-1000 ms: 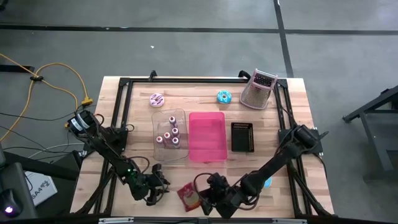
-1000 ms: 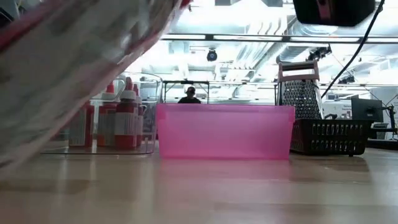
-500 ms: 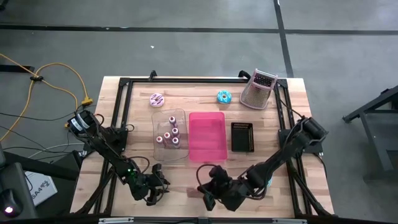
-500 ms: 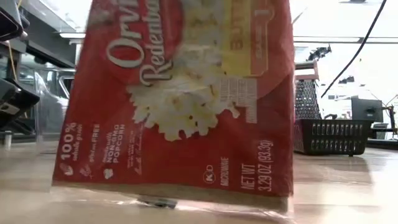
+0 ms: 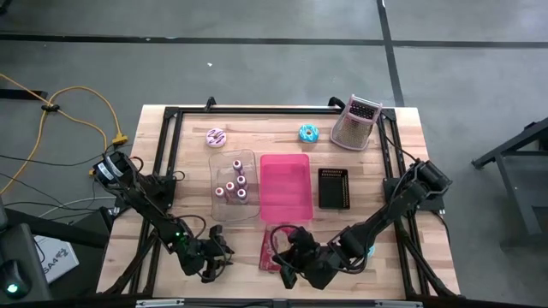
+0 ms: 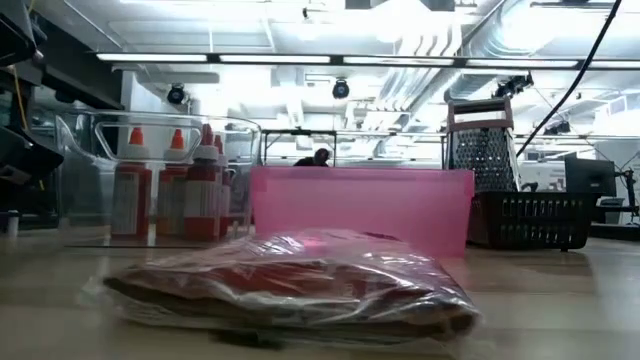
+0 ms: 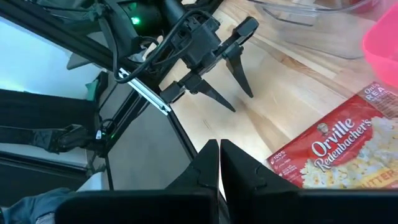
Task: Pick & Place Food Item
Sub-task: Put the red popcorn pack into the pink bin
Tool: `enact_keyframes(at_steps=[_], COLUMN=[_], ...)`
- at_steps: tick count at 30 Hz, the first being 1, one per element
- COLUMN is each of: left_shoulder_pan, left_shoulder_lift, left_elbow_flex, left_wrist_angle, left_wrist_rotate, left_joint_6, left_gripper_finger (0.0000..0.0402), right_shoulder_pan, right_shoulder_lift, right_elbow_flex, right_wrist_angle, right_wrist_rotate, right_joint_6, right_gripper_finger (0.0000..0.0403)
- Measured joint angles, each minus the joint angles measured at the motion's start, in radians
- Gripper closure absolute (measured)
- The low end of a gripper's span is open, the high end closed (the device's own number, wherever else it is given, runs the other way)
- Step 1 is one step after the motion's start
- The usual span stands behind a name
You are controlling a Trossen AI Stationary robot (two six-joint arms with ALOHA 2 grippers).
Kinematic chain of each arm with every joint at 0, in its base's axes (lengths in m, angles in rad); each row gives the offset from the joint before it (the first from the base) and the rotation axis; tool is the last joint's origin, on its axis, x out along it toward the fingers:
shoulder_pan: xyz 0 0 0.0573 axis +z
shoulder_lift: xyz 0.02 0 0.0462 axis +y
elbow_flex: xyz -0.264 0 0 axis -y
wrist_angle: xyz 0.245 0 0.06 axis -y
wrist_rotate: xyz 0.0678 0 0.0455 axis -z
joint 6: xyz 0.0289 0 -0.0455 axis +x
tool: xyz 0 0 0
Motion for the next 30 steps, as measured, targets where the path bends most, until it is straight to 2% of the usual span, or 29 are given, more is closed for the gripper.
enact_keyframes(at_steps=[5, 13, 20, 25, 30], left_shoulder_pan=[0.0, 0.0, 0.02, 0.041, 0.055], left_shoulder_lift=[0.0, 0.0, 0.0, 0.0, 0.0], left_elbow_flex=[0.0, 0.0, 0.0, 0.0, -0.001], left_wrist_angle=[0.0, 0.001, 0.039, 0.046, 0.086], left_wrist_rotate=[0.0, 0.0, 0.0, 0.001, 0.008], left_joint_6=[0.0, 0.0, -0.001, -0.002, -0.005], left_gripper_finger=[0.0241, 0.0241, 0.0241, 0.0241, 0.0241], right_shoulder_pan=[0.0, 0.001, 0.014, 0.029, 0.043], right_shoulder_lift=[0.0, 0.002, 0.003, 0.005, 0.005], right_elbow_flex=[0.0, 0.0, -0.001, -0.002, -0.002], right_wrist_angle=[-0.046, -0.176, -0.255, -0.275, -0.303], right_wrist_rotate=[-0.012, -0.128, -0.116, -0.099, -0.099], right_joint_6=[0.021, 0.178, 0.272, 0.313, 0.354], right_gripper_finger=[0.04, 0.04, 0.0398, 0.0375, 0.0333])
